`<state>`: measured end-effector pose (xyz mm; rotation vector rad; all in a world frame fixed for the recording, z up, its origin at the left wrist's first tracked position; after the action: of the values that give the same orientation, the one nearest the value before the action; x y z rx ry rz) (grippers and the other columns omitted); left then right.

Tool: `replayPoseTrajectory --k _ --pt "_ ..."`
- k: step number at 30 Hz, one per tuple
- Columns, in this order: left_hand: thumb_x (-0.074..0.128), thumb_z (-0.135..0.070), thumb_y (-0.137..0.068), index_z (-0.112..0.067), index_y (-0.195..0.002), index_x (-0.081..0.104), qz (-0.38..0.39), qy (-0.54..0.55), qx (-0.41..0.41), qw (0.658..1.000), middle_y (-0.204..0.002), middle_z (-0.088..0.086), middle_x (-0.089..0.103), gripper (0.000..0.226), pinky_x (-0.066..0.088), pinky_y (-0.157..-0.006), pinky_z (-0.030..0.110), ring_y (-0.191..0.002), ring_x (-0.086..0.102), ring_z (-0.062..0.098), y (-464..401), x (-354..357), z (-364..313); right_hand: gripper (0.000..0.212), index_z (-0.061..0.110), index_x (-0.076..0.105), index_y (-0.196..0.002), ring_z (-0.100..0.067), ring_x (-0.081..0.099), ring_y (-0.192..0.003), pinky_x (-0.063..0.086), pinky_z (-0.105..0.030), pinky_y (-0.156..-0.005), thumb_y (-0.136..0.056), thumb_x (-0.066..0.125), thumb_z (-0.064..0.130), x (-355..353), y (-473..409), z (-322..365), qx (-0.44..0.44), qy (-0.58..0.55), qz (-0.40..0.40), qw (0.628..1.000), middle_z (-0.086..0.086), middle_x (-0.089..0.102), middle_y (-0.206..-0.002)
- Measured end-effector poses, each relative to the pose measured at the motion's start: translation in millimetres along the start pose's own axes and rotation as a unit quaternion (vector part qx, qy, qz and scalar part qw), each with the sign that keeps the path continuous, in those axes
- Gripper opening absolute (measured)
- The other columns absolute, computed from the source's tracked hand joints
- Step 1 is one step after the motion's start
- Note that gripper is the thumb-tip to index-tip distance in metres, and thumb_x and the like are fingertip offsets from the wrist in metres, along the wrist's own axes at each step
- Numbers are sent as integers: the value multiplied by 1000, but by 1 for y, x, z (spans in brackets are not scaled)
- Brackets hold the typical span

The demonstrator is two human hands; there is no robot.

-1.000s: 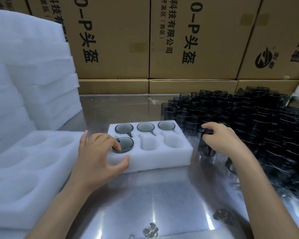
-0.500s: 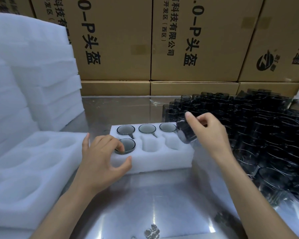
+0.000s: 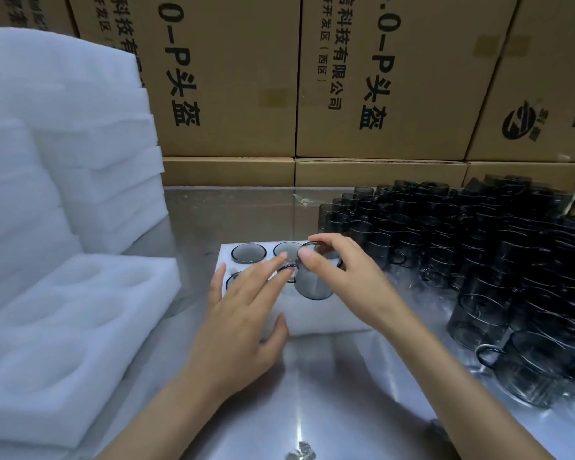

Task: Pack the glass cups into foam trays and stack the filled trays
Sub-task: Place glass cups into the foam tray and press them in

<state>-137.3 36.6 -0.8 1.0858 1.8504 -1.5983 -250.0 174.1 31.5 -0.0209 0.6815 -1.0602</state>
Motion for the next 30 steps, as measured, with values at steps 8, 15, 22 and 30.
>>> replayPoseTrajectory --k 8,15,22,30 --pt "44 -43 -83 -25 -143 35 -15 18 -47 999 -155 -14 20 64 -11 -114 27 -140 21 -2 -4 2 3 53 37 52 -87 7 54 -75 40 -10 -62 -51 68 72 7 1 6 -26 1 -93 995 21 60 -86" --pt "48 -42 -77 -16 -139 39 -50 36 -67 996 -140 -25 30 68 2 -115 32 -128 35 0 3 3 14 57 31 41 -86 10 51 -78 40 -21 -60 -55 66 72 22 -1 0 -17 96 -82 992 26 56 -82" --pt "48 -40 -76 -17 -140 40 -34 33 -55 997 -139 -18 43 68 2 -115 28 -129 37 1 3 3 12 57 30 32 -80 8 47 -80 35 -23 -54 -56 65 70 24 -1 3 -14 123 -60 991 18 53 -78" --pt "46 -41 -75 -15 -140 42 -21 14 -37 999 -134 -10 51 70 5 -115 28 -124 47 10 3 3 8 66 28 31 -80 -4 53 -72 31 -20 -50 -50 58 80 34 1 2 8 166 -96 981 18 52 -75"
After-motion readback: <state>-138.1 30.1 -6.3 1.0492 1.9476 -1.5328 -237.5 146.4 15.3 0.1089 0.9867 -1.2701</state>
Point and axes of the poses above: each hand's wrist, its own y-axis away from the middle knuckle, its own x-axis out of the palm, z = x × y, the point moved 1 cm from there along -y, towards the middle knuckle
